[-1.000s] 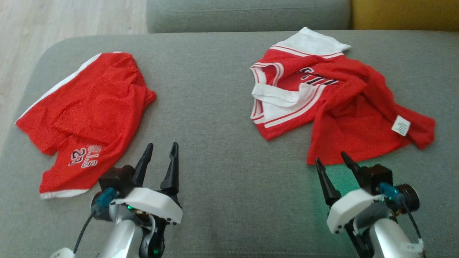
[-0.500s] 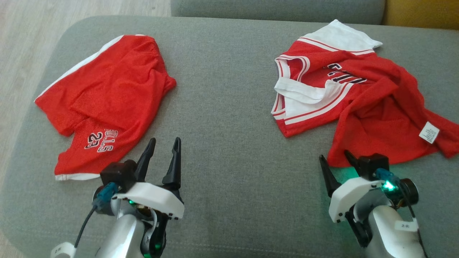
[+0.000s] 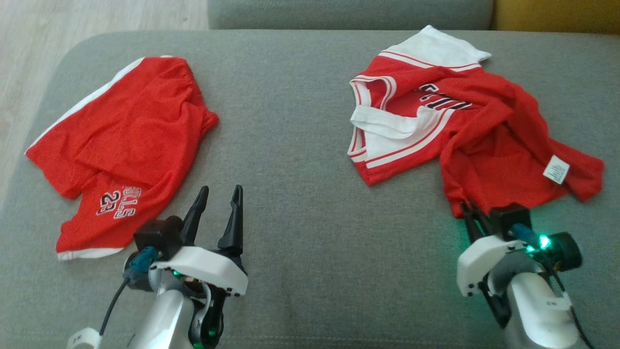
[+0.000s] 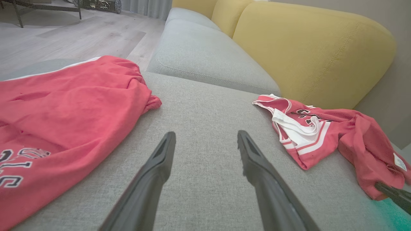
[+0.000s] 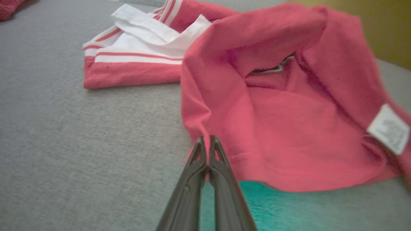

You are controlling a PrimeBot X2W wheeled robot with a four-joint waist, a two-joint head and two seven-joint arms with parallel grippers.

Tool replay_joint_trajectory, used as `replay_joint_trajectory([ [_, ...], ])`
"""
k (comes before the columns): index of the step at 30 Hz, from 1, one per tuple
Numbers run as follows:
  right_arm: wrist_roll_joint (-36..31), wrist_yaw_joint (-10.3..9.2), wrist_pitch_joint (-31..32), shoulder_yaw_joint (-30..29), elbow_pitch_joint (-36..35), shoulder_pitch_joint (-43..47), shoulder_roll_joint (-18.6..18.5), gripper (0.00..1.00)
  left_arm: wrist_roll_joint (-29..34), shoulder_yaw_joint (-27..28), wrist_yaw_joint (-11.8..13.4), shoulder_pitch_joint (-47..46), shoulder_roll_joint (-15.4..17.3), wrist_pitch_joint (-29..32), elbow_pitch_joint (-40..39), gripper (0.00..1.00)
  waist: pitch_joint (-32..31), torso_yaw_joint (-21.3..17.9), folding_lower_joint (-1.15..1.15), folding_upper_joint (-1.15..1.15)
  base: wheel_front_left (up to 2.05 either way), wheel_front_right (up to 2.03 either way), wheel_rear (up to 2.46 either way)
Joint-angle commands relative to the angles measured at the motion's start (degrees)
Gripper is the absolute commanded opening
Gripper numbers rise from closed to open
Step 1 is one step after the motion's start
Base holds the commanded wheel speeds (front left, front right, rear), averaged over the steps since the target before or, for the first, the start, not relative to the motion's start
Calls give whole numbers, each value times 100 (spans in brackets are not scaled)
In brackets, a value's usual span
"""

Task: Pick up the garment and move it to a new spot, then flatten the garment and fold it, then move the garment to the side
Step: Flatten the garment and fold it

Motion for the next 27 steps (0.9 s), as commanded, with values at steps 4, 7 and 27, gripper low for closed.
replay_joint_trajectory([
  [4,-375,-4,119,-243,-716,349,-232,0,-49,231,25,-152,48,-70,-226,100,-141,-166,0,0,0,0,0],
  [7,-489,-4,316,-420,-1226,678,-546,0,-60,249,38,-131,48,-70,-246,100,-178,-244,0,0,0,0,0],
  [27,-704,-4,1620,-1443,-3189,2382,-1482,0,-55,172,35,-80,48,-70,-236,100,-376,-367,0,0,0,0,0],
])
